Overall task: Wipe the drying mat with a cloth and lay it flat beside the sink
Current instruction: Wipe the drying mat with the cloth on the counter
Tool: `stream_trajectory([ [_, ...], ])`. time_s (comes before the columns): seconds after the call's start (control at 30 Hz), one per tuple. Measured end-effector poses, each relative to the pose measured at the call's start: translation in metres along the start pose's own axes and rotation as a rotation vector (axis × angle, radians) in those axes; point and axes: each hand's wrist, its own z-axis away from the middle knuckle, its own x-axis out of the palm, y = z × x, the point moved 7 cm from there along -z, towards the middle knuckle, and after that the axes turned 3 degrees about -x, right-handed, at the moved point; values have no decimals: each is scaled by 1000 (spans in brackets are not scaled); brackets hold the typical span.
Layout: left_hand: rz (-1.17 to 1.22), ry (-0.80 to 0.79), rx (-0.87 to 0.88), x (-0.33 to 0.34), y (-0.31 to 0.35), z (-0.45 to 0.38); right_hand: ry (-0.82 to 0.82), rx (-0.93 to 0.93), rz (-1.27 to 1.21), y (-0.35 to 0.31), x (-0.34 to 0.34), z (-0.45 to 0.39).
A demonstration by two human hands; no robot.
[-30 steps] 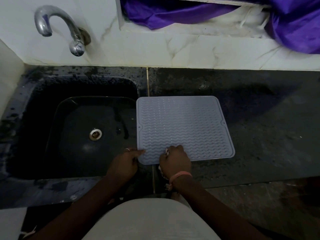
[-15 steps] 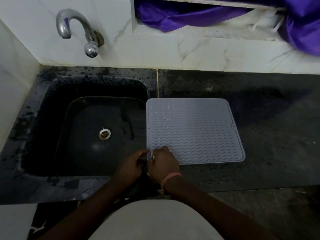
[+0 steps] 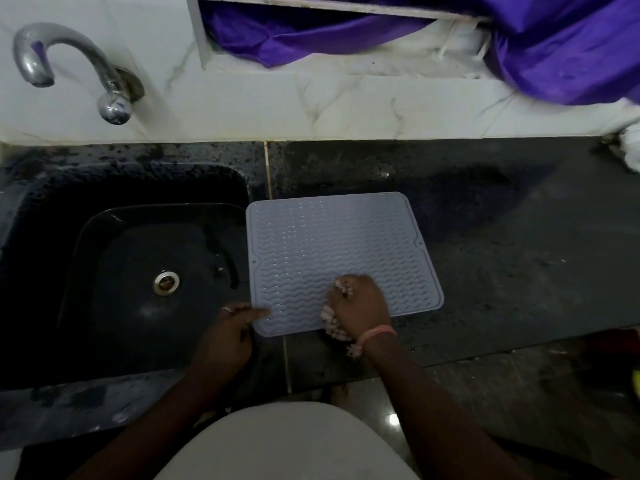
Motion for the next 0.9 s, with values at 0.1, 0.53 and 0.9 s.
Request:
stream_trajectory([
  [0.1,-57,-17,-5,3,1,2,100,215,167,53,-54,-9],
  [0.53,-165,27,-151,2,11,9,199,422,160,116,-98,-9],
  [0.9,-171,38,-255,6,16,12,40,310,354,101,-79,-6],
])
